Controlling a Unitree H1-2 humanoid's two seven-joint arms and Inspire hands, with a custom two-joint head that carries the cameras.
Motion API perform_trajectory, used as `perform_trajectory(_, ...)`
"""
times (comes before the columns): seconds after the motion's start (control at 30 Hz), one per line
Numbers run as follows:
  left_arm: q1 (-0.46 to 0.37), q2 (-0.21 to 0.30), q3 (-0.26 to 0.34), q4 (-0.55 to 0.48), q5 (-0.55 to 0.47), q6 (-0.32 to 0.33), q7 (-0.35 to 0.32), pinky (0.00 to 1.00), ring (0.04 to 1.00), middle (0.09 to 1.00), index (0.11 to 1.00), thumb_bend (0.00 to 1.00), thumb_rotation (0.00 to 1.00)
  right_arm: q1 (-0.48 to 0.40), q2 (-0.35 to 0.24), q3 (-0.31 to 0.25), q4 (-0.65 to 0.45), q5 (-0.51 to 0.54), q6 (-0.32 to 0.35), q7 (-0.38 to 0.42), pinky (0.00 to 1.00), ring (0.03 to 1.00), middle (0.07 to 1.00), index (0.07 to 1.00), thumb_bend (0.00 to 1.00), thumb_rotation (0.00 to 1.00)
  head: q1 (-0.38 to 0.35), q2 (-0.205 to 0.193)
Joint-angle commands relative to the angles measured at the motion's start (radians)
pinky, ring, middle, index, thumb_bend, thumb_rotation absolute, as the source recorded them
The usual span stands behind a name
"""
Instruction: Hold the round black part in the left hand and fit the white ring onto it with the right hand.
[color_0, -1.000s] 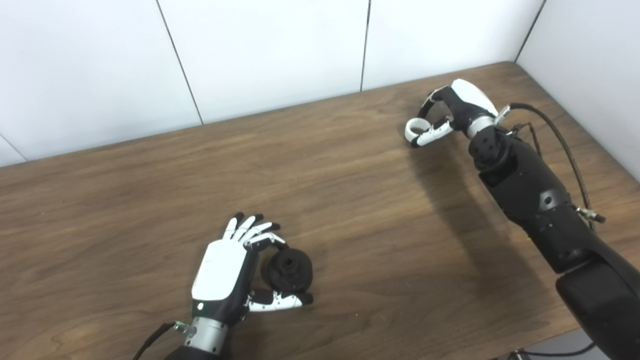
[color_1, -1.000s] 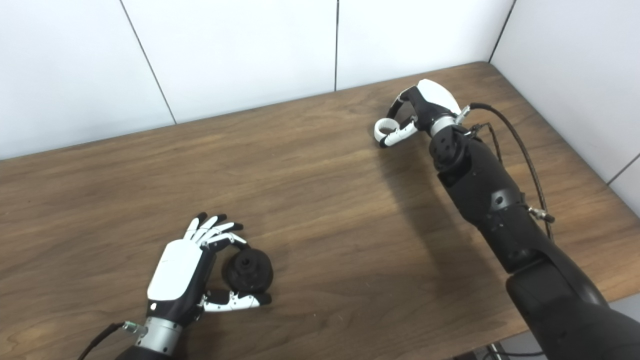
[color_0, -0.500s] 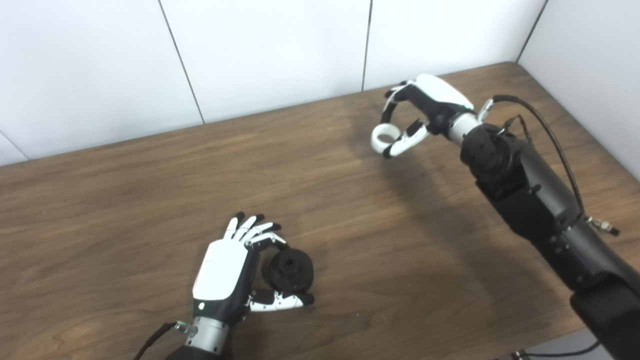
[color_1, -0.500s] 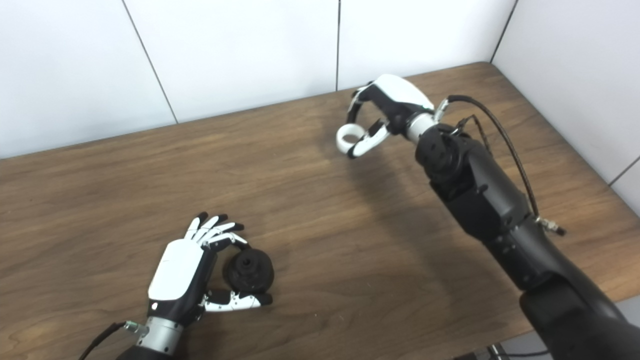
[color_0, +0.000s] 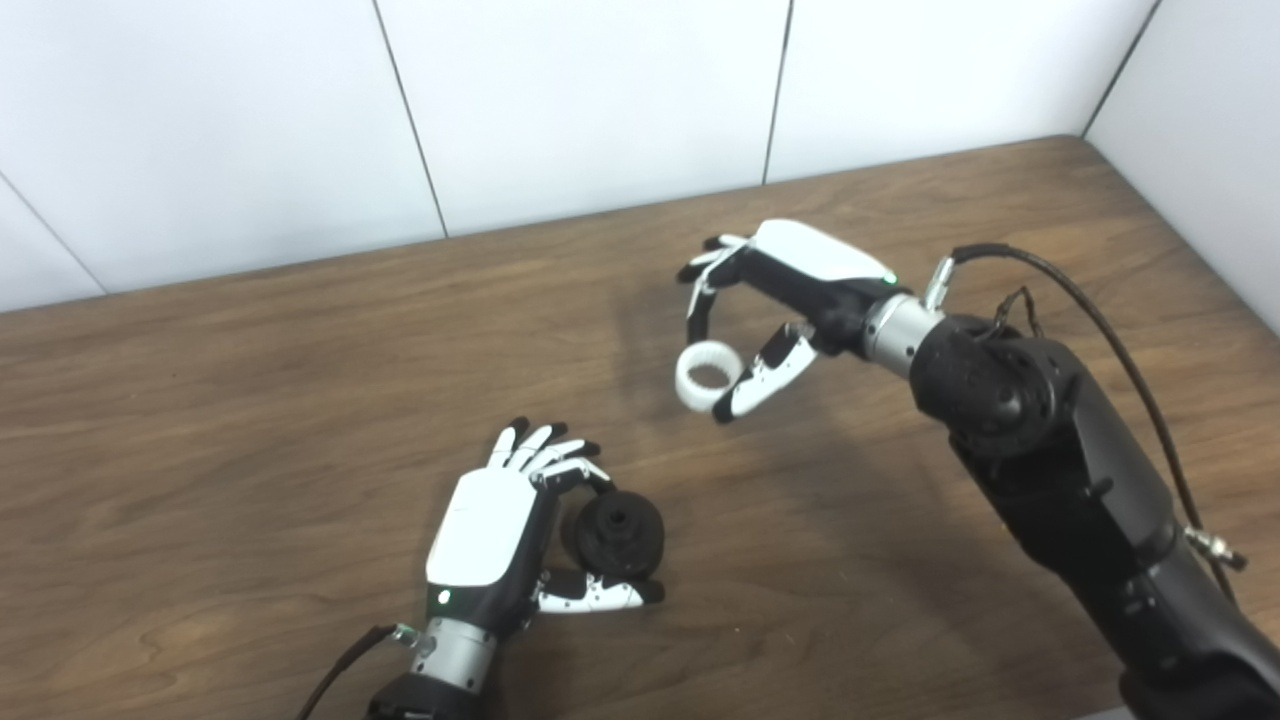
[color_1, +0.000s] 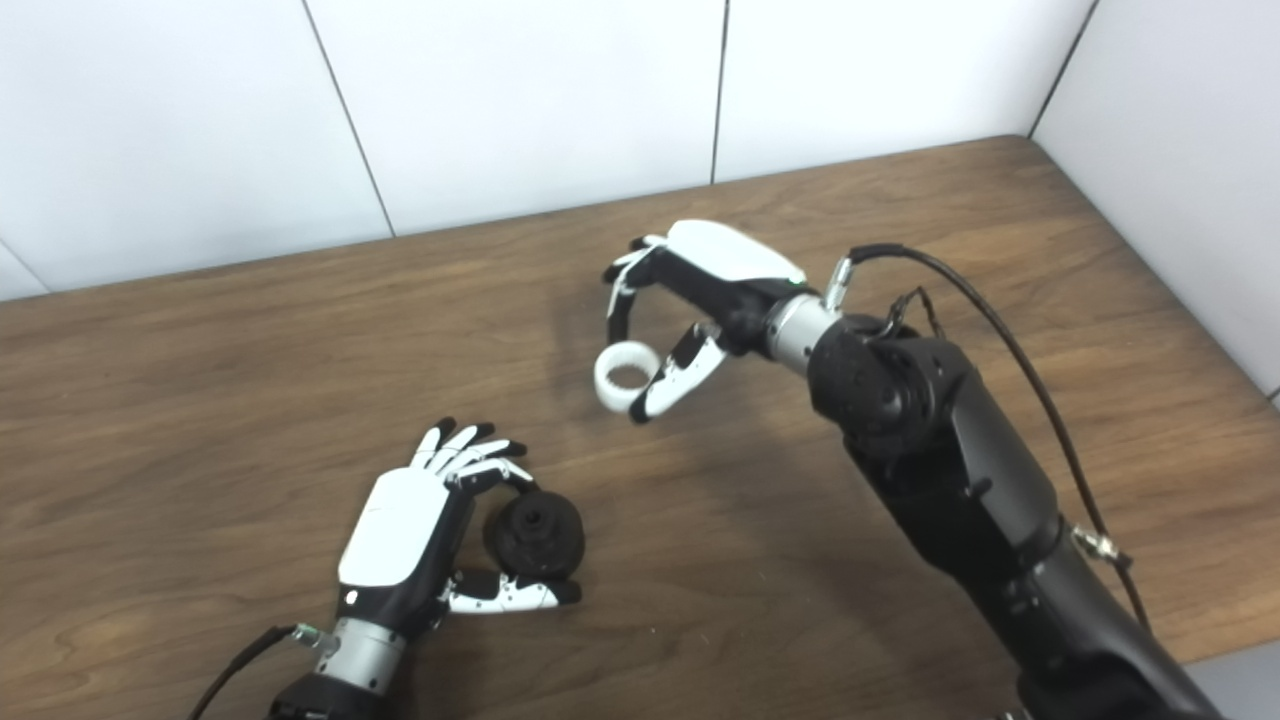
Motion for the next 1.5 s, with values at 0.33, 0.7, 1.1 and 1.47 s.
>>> perform_trajectory(0.33, 0.004, -0.013, -0.022, -0.027, 0.042, 0.053, -0.046, 1.0, 0.912, 0.8, 0.483, 0.52, 0.06, 0.011, 0.078, -0.015, -0.165, -0.057, 0.002, 0.161, 1.0, 0.989, 0.867, 0.482, 0.53, 0.14, 0.035, 0.045)
perform_trajectory(0.7, 0.001, -0.016, -0.022, -0.042, 0.04, 0.061, -0.057, 1.0, 0.913, 0.801, 0.483, 0.52, 0.06, 0.025, 0.069, 0.039, -0.173, -0.065, -0.006, 0.165, 1.0, 0.985, 0.865, 0.482, 0.53, 0.14, 0.04, 0.075)
perform_trajectory(1.1, 0.0, -0.023, -0.021, -0.051, 0.041, 0.069, -0.069, 1.0, 0.914, 0.803, 0.483, 0.52, 0.06, 0.046, 0.088, 0.077, -0.134, -0.048, -0.016, 0.135, 1.0, 1.0, 0.863, 0.482, 0.52, 0.13, 0.044, 0.089)
perform_trajectory(1.47, 0.001, -0.025, -0.019, -0.057, 0.038, 0.073, -0.077, 1.0, 0.916, 0.804, 0.483, 0.52, 0.06, 0.039, 0.098, 0.1, -0.108, -0.044, -0.024, 0.106, 1.0, 1.0, 0.864, 0.482, 0.52, 0.13, 0.043, 0.092)
